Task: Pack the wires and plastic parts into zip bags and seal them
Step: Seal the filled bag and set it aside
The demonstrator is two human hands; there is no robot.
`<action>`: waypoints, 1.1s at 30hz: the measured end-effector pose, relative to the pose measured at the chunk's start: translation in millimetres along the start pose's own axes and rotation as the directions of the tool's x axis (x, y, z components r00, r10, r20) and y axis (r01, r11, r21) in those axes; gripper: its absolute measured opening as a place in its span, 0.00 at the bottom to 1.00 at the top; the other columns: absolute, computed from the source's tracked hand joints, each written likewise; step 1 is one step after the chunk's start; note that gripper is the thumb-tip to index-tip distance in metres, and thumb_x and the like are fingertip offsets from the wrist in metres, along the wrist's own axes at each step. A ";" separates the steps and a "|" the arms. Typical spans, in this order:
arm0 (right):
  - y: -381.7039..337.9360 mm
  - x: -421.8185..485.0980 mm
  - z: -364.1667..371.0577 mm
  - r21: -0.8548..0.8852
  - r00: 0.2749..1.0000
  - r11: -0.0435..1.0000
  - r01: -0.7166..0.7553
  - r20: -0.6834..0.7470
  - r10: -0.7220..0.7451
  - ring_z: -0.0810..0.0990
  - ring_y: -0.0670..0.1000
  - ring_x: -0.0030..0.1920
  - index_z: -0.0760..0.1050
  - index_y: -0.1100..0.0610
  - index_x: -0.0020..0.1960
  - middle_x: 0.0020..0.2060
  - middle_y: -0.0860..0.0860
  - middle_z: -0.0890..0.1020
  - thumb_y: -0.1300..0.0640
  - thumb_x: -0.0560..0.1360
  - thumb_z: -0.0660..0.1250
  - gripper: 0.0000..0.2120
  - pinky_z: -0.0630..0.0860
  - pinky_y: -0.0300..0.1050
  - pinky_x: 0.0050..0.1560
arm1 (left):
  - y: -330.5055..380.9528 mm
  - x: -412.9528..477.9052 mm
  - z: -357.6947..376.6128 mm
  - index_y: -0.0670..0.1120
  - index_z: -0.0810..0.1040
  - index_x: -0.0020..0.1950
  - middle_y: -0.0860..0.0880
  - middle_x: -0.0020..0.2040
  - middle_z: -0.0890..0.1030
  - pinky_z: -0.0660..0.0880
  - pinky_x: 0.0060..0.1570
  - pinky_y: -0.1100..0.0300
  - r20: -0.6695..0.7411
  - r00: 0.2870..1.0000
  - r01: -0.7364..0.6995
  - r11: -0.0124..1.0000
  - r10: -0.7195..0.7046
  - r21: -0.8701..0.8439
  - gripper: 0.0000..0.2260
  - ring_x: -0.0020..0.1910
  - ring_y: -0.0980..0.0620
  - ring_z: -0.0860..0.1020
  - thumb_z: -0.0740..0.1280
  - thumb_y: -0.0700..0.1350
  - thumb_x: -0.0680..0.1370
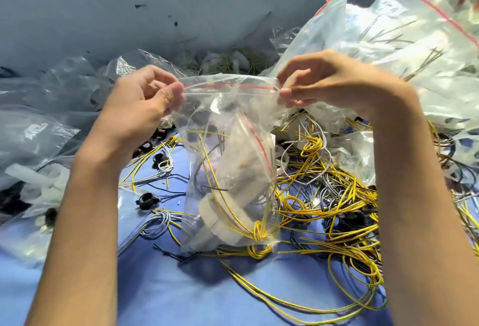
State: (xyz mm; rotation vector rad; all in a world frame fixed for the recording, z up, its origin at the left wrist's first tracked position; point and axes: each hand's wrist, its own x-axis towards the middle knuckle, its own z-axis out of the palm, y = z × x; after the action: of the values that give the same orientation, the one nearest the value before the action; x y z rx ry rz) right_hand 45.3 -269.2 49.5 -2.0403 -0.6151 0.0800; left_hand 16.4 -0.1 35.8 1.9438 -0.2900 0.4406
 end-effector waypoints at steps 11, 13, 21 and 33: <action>-11.4 -1.4 -1.1 0.105 0.975 0.982 0.160 -0.169 -0.141 0.72 0.50 0.34 0.74 0.54 0.44 0.35 0.59 0.76 0.68 0.69 0.72 0.12 0.67 0.43 0.40 | 9.8 -0.5 -14.8 0.53 0.73 0.43 0.59 0.30 0.81 0.75 0.40 0.70 -0.120 0.987 -0.109 0.993 0.103 -0.048 0.12 0.33 0.64 0.79 0.69 0.36 0.75; -15.5 -1.7 0.5 0.138 0.966 0.971 0.195 -0.200 -0.166 0.68 0.55 0.36 0.72 0.54 0.43 0.34 0.59 0.73 0.67 0.66 0.72 0.13 0.63 0.49 0.39 | 11.6 0.0 -16.1 0.53 0.72 0.43 0.56 0.30 0.79 0.74 0.38 0.71 -0.151 0.981 -0.124 0.992 0.119 -0.028 0.13 0.33 0.63 0.78 0.69 0.36 0.74; -13.3 -2.6 1.3 0.107 0.983 0.982 0.158 -0.114 -0.146 0.72 0.51 0.38 0.74 0.55 0.49 0.38 0.59 0.77 0.65 0.72 0.69 0.09 0.67 0.38 0.39 | 16.8 -4.8 -24.2 0.53 0.69 0.43 0.59 0.32 0.78 0.76 0.42 0.68 -0.112 0.973 -0.206 0.978 0.202 -0.026 0.14 0.35 0.62 0.78 0.70 0.36 0.73; -17.9 -4.3 6.4 -0.068 0.978 0.980 0.189 -0.080 -0.194 0.73 0.44 0.36 0.79 0.57 0.41 0.31 0.50 0.79 0.61 0.74 0.69 0.03 0.67 0.37 0.38 | 13.3 -4.3 -21.9 0.54 0.75 0.45 0.61 0.37 0.80 0.75 0.50 0.63 -0.020 0.979 -0.205 0.977 0.204 -0.052 0.12 0.41 0.61 0.78 0.73 0.40 0.68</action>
State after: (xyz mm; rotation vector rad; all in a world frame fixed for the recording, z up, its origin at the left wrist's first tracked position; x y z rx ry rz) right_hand 32.6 -258.8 60.1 -2.0197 -0.7644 -0.1418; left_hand 3.5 14.7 52.9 1.8650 -0.4906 0.5758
